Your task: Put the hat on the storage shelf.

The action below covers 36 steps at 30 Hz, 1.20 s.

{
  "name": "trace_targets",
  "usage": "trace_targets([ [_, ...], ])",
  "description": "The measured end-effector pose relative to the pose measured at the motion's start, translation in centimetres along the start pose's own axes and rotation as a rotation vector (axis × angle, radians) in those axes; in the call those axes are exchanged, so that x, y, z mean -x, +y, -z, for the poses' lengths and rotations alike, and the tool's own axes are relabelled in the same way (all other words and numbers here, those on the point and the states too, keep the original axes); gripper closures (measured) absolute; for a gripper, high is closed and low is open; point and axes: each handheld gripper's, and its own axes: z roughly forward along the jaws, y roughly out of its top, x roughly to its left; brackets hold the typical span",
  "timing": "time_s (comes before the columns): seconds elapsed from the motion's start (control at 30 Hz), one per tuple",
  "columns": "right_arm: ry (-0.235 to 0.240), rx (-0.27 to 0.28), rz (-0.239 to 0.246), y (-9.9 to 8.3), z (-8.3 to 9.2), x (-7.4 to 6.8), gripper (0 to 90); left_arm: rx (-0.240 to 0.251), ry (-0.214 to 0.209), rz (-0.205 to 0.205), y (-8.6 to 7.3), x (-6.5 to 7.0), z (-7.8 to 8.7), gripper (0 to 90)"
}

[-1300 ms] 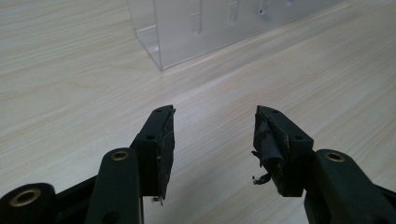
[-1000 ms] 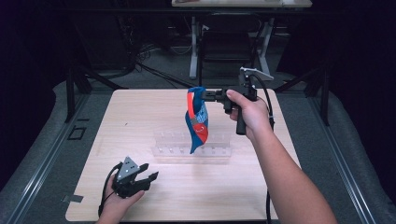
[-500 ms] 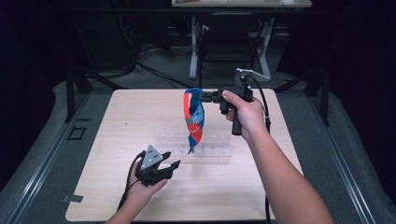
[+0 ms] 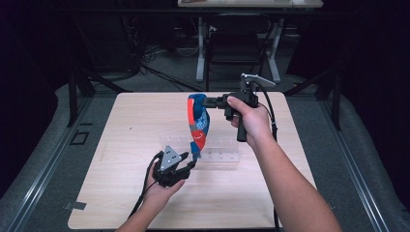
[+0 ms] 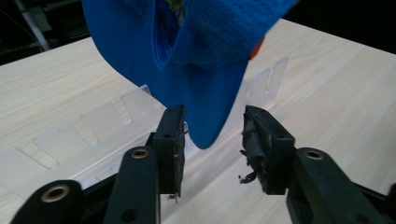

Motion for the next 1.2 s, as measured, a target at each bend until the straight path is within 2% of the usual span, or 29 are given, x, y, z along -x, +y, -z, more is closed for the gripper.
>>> trace_targets([
  [0.07,-0.001,0.001,-0.001,0.0,0.0,0.0,89.7,-0.004,-0.002,0.005,0.1,0.0,-0.2,68.5],
  [0.23,-0.007,-0.005,0.001,-0.2,-0.3,0.0,89.6,-0.007,0.007,0.011,0.3,-0.1,-0.5,75.9],
  [0.4,-0.012,0.0,-0.002,-0.2,-0.1,0.3,89.6,-0.023,0.0,-0.009,0.3,0.0,-0.6,86.5],
  [0.57,-0.024,0.006,-0.007,-0.3,0.2,0.7,89.6,-0.034,0.005,-0.029,0.2,0.0,-0.6,88.1],
  [0.7,-0.045,0.008,-0.003,-0.4,0.4,1.2,89.5,-0.04,-0.007,-0.018,-0.1,-0.4,-0.5,88.3],
  [0.83,-0.098,0.003,0.015,-0.4,0.6,1.7,89.5,-0.052,-0.017,-0.006,-0.7,-0.6,-0.6,88.3],
  [0.93,-0.128,0.004,0.007,-0.6,0.8,2.3,89.5,-0.047,-0.028,0.018,-1.2,-0.8,-0.6,88.3],
  [1.03,-0.168,0.005,0.008,-0.8,1.1,3.2,89.5,-0.052,-0.039,0.028,-1.5,-1.2,-0.5,88.4],
  [1.07,-0.168,0.005,0.008,-0.8,1.1,3.2,89.5,-0.052,-0.039,0.028,-1.5,-1.2,-0.5,88.4],
  [1.1,-0.198,0.006,0.011,-0.9,1.3,3.6,89.4,-0.056,-0.039,0.027,-1.5,-1.2,-0.5,88.4],
  [1.2,-0.206,0.009,0.008,-0.9,1.6,3.9,89.3,-0.053,-0.038,0.033,-1.5,-1.3,-0.4,88.3],
])
